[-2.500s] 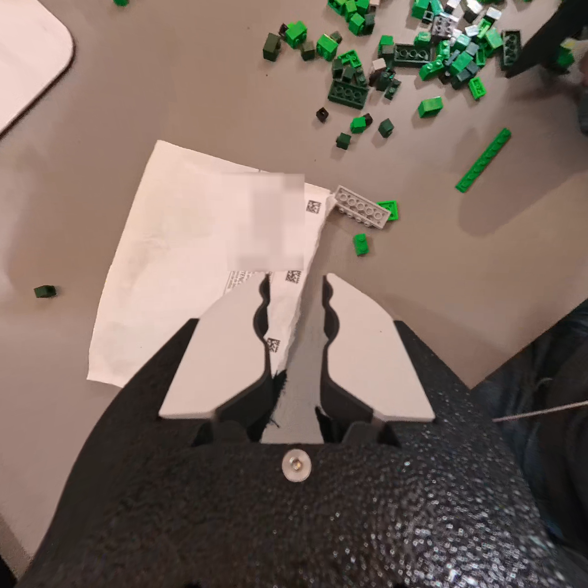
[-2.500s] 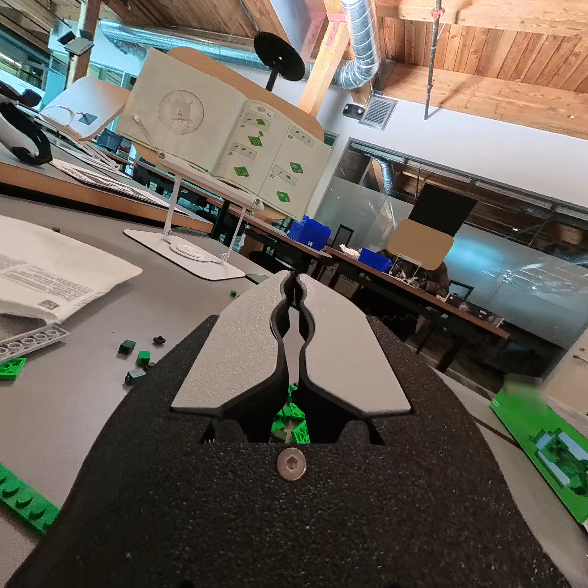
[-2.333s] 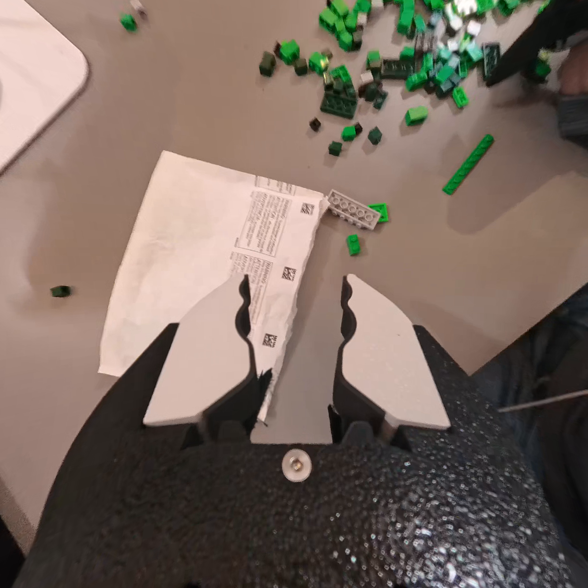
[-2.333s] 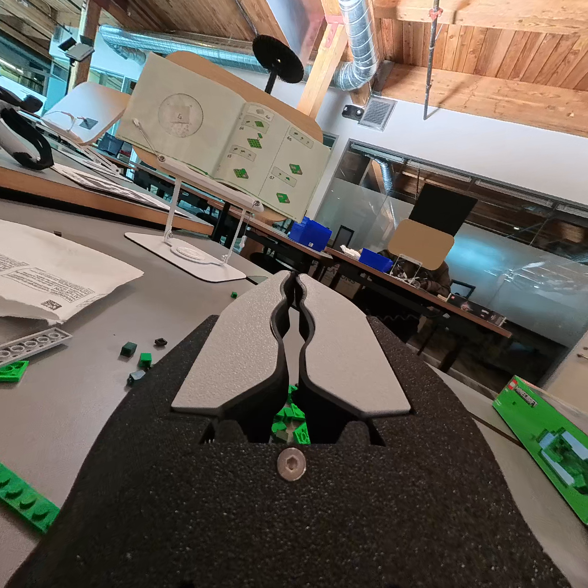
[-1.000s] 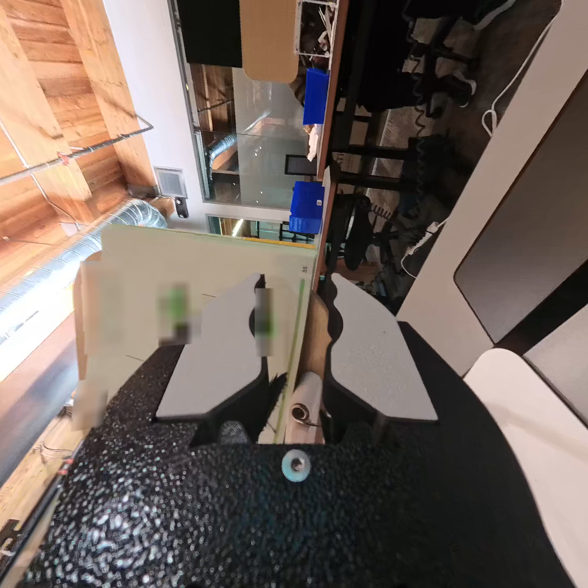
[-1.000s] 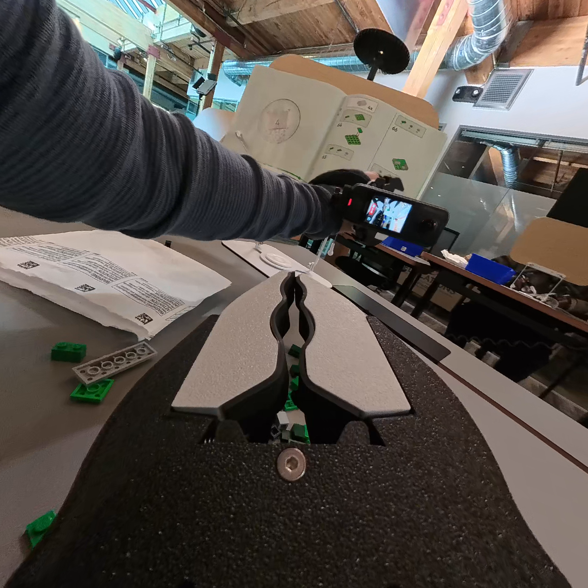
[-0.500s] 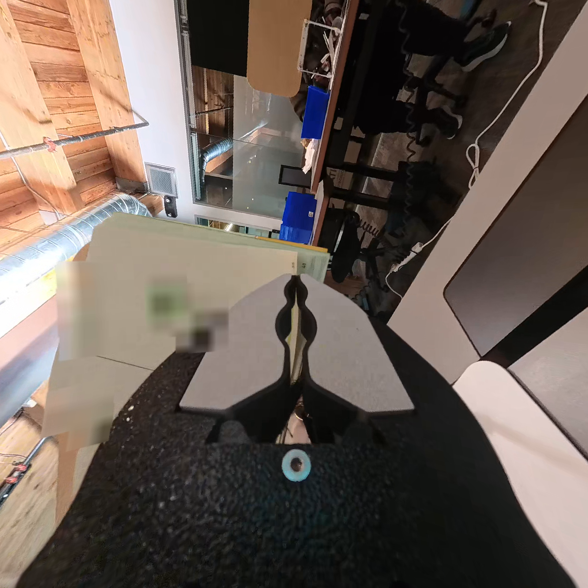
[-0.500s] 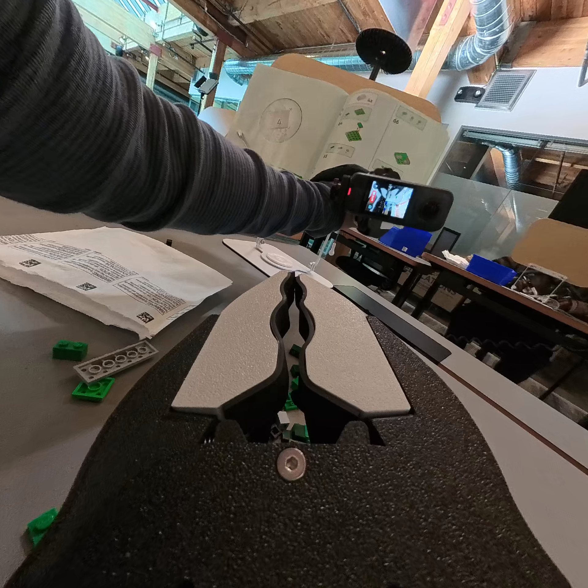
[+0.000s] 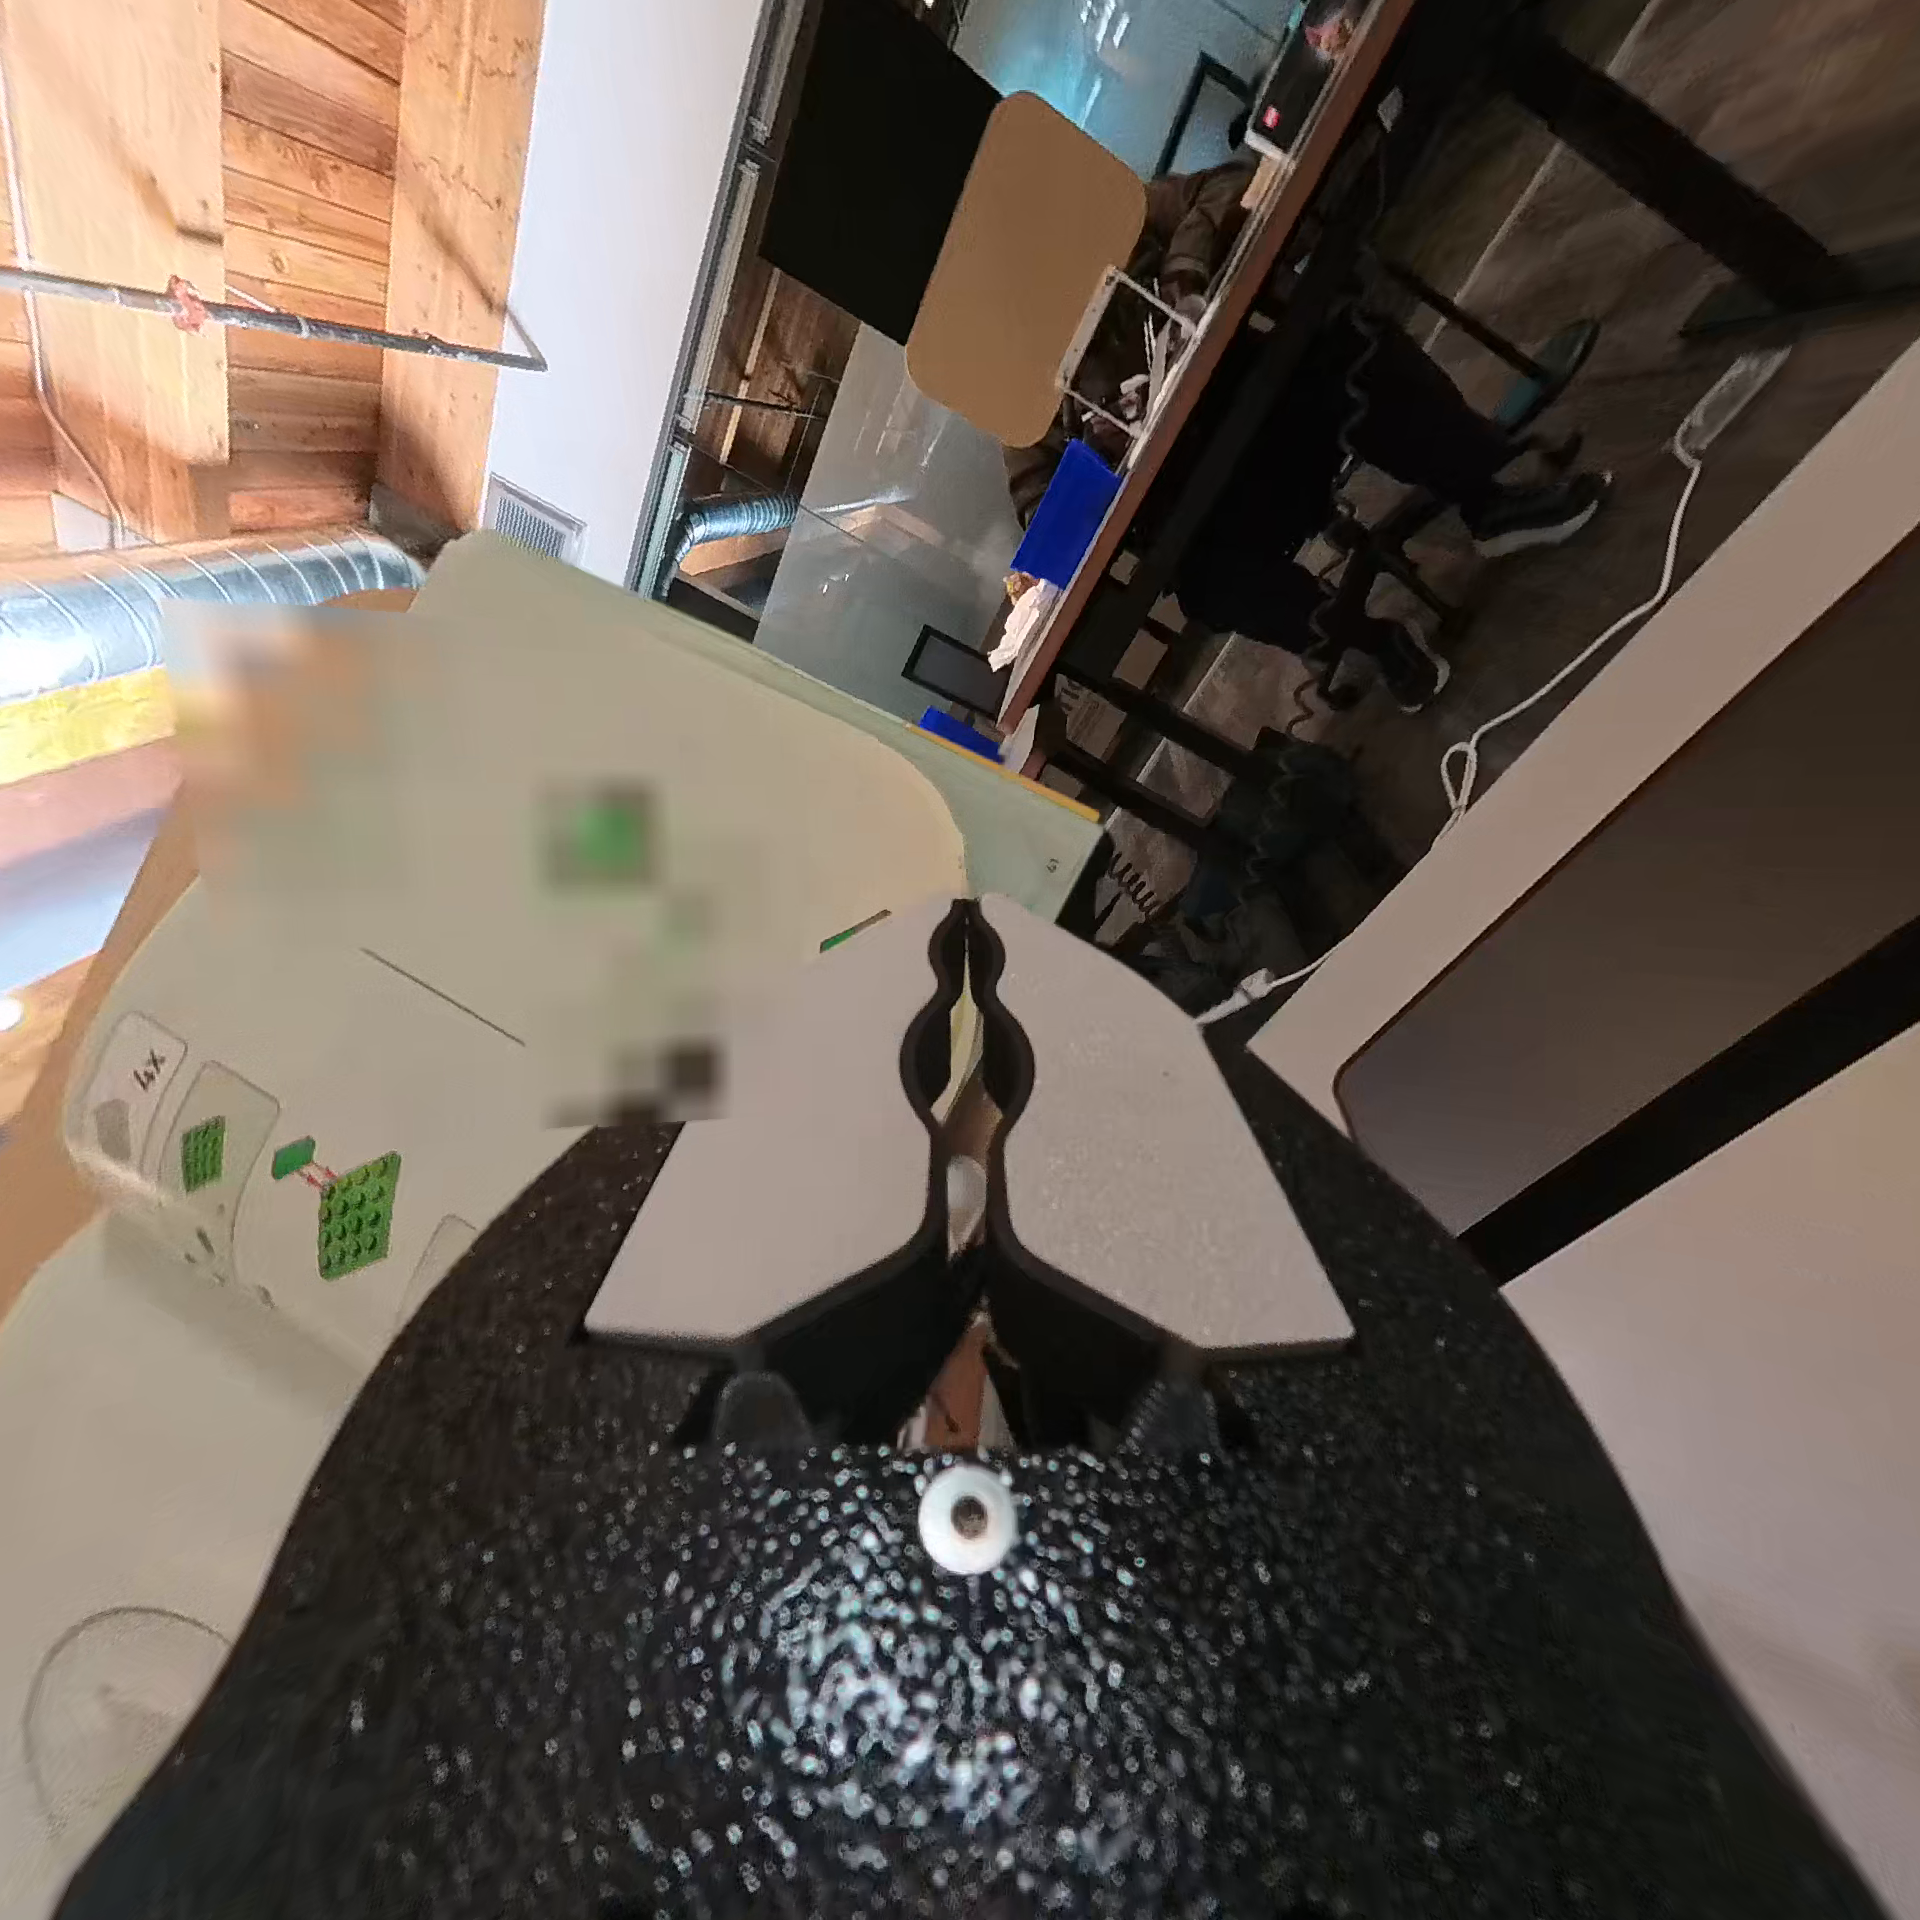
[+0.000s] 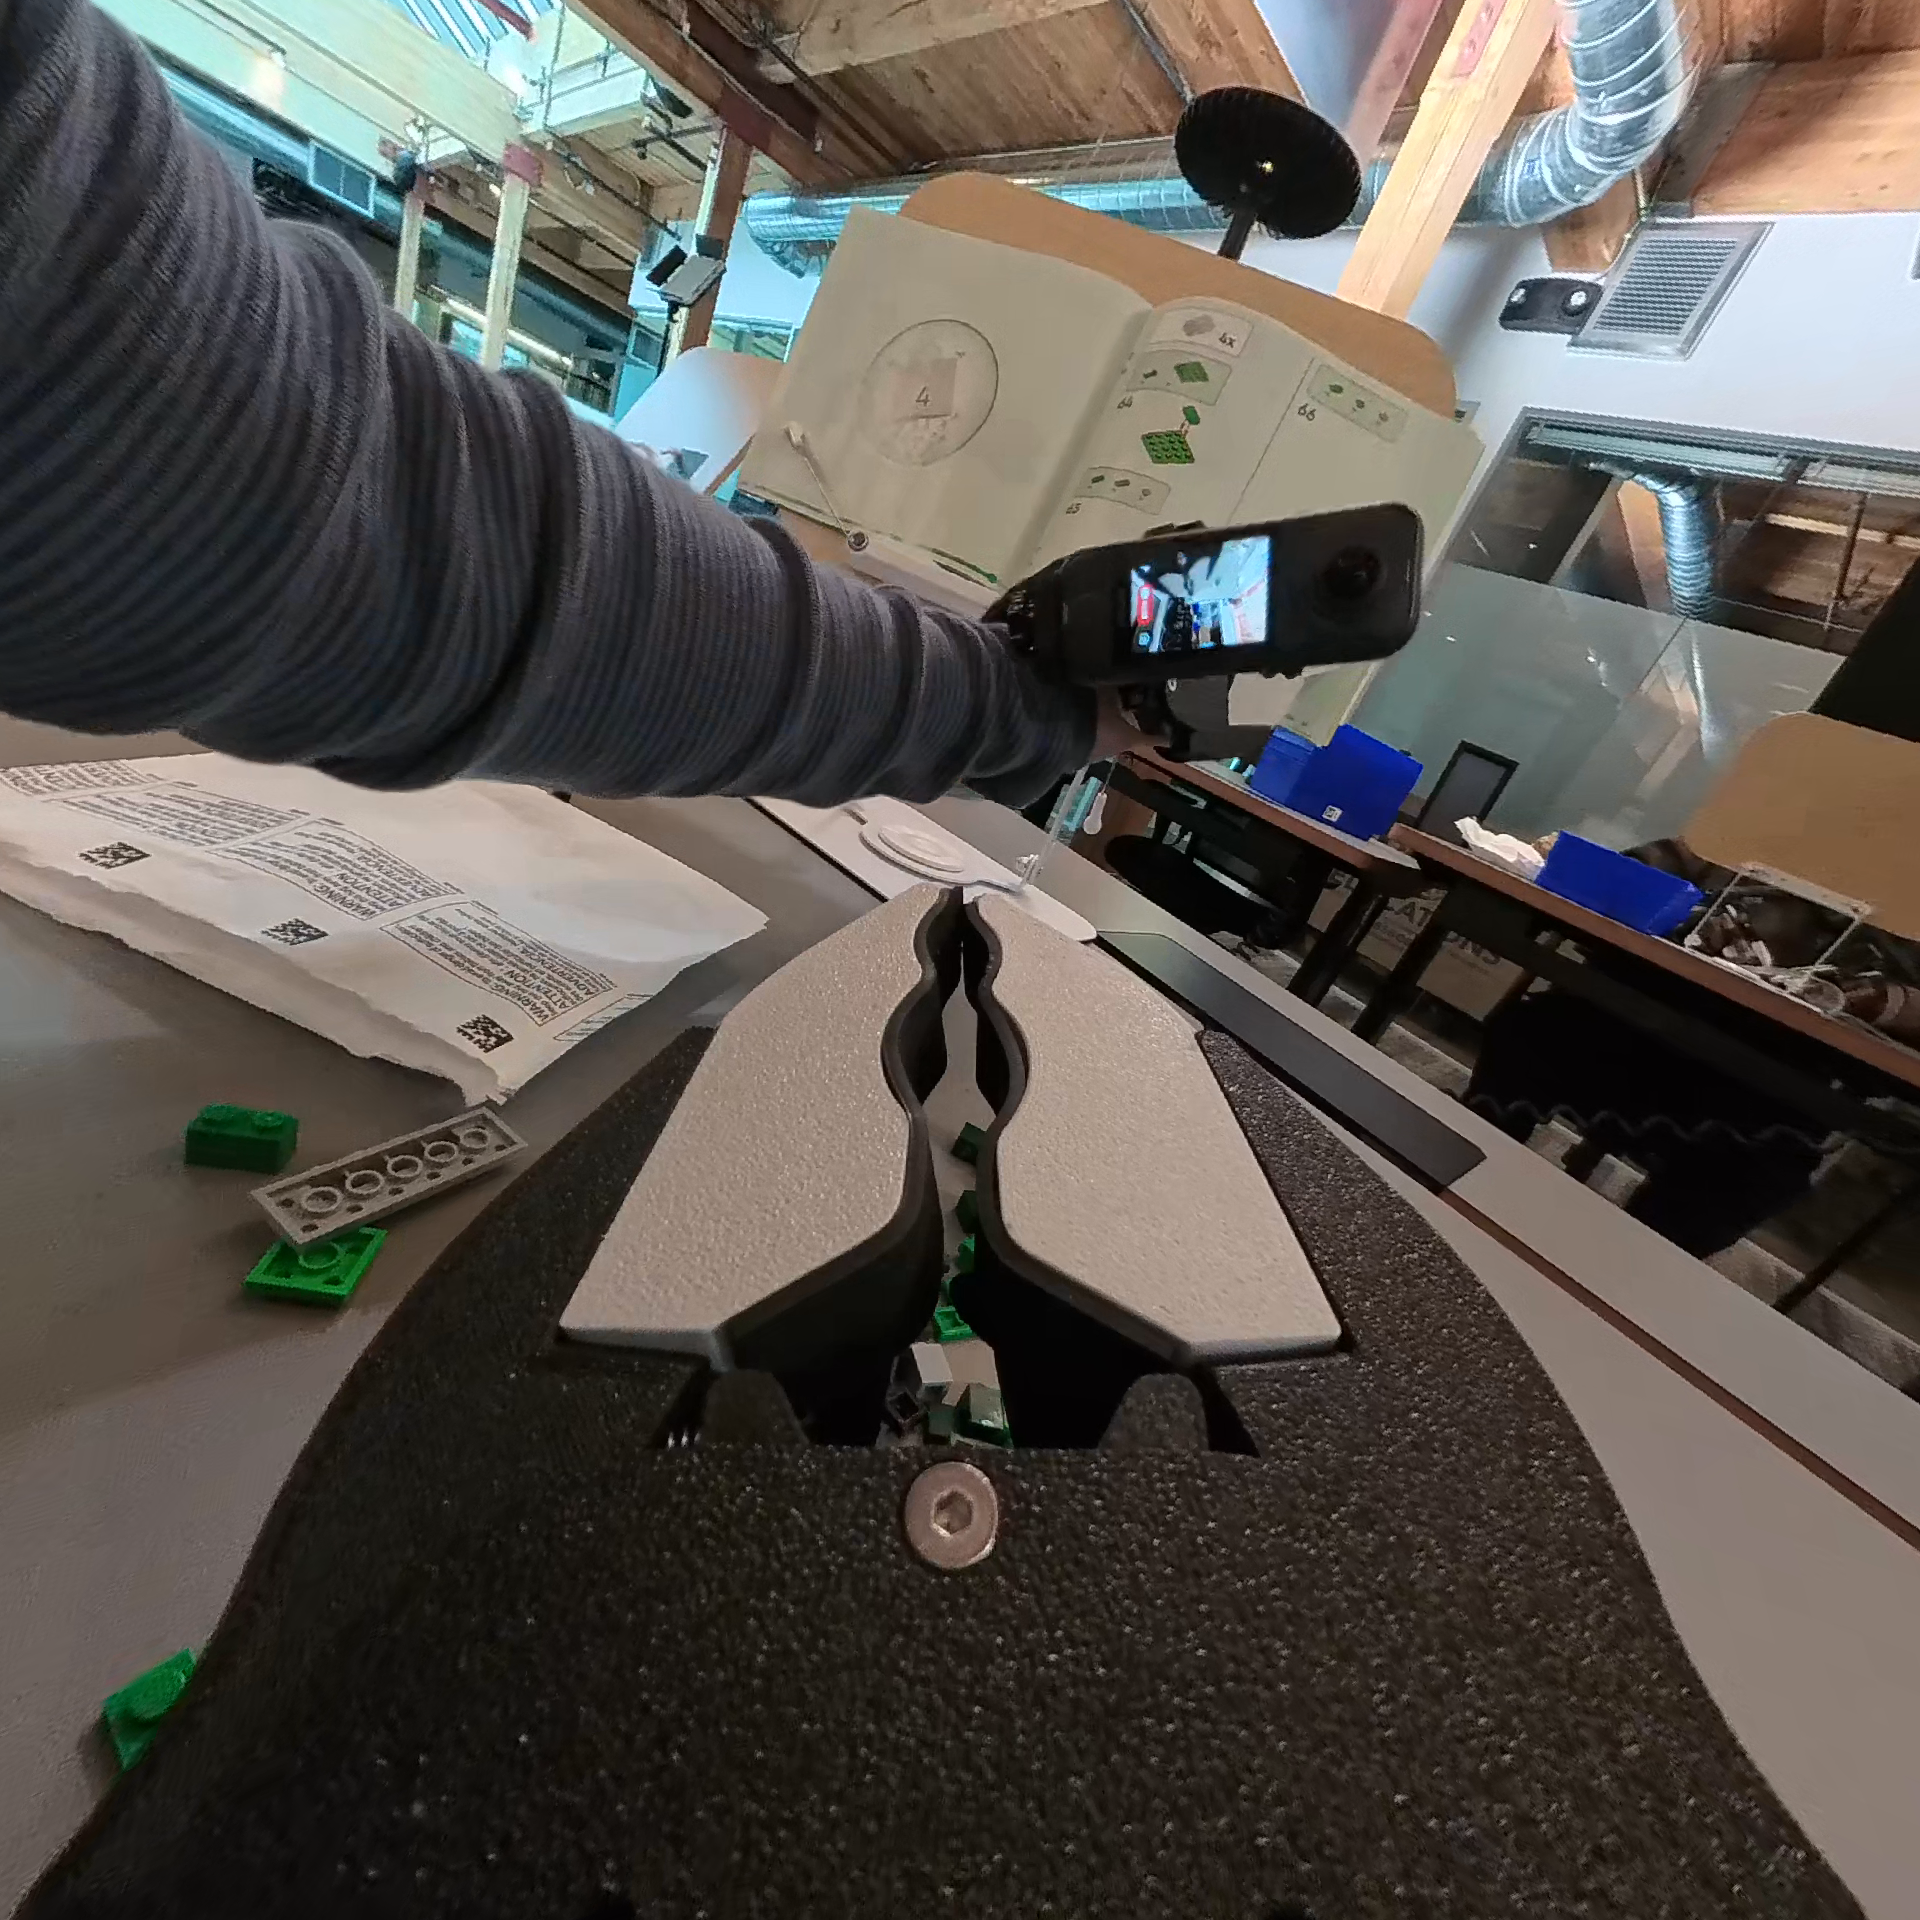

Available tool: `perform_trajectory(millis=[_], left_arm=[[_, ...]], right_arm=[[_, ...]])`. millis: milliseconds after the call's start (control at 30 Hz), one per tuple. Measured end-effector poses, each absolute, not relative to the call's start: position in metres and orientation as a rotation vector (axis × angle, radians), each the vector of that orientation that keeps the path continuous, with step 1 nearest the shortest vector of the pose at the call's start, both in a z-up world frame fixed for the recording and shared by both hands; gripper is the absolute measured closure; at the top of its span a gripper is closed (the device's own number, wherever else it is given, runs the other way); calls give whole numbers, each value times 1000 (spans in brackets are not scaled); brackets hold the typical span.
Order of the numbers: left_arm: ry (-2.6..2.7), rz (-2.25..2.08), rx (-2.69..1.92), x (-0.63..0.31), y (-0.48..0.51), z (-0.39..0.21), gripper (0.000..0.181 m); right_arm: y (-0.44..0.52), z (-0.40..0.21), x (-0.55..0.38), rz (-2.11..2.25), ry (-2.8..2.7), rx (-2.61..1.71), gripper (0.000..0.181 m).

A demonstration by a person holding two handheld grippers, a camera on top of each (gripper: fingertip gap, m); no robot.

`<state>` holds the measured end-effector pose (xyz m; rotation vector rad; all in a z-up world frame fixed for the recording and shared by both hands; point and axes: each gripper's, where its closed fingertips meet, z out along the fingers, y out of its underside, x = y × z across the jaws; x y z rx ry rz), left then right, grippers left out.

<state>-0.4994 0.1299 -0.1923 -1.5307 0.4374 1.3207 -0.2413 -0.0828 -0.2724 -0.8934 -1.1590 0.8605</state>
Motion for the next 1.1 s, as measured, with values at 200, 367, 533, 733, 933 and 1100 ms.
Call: perform_trajectory(millis=[200, 367, 533, 733, 933, 1100], left_arm=[[197, 797, -1341, -477, 100, -165, 181], [35, 344, -1186, -475, 57, -150, 181], [-33, 187, -1139, -483, 36, -150, 181], [-3, 102, -1128, -479, 34, -150, 181], [39, -14, -1106, -471, 37, -150, 181], [129, -135, -1127, -454, 44, -152, 181]], right_arm=[[-82, -272, -241, 863, -1155, -894, 181], [-83, -272, -241, 859, -1162, -891, 181], [-84, -273, -242, 851, -1169, -887, 181], [-84, -274, -243, 847, -1174, -885, 181], [-85, -274, -243, 847, -1178, -884, 181], [-85, -274, -243, 848, -1181, -882, 181]])
